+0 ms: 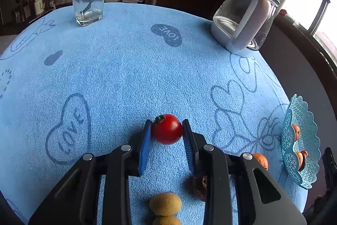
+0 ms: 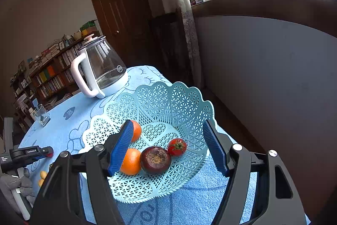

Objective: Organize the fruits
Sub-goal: 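Lift the tomato with the left tool while the right tool grasps a pale-yellow round fruit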

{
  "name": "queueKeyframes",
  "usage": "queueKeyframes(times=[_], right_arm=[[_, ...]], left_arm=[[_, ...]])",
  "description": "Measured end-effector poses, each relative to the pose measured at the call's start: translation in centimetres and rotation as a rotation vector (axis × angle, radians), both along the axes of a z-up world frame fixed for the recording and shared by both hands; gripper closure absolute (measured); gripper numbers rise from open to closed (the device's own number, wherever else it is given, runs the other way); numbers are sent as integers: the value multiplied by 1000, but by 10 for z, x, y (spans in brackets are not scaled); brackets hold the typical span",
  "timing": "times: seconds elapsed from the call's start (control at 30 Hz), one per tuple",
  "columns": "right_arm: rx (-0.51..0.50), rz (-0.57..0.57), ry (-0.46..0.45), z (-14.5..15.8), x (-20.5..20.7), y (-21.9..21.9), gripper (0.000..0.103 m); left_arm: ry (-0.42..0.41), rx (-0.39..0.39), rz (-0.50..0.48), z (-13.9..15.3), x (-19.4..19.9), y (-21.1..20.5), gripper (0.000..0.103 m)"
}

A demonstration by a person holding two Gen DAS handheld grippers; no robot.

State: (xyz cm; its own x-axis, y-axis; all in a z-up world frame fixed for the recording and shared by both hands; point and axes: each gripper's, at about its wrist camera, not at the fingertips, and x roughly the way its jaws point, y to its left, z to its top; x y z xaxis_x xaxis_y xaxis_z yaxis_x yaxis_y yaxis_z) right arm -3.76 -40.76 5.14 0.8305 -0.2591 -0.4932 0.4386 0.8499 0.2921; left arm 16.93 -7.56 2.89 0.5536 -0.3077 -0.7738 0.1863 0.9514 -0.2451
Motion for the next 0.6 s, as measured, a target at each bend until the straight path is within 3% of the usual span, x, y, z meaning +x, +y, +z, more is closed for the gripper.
queueKeyframes(times=[0.4, 0.6], right_arm=[[6, 11, -15, 7, -4, 0, 33], [60, 115, -46, 22, -7, 20, 33]], left_arm=[[-126, 23, 21, 34, -42, 17, 74], [-205, 15, 23, 55, -64, 23, 74]])
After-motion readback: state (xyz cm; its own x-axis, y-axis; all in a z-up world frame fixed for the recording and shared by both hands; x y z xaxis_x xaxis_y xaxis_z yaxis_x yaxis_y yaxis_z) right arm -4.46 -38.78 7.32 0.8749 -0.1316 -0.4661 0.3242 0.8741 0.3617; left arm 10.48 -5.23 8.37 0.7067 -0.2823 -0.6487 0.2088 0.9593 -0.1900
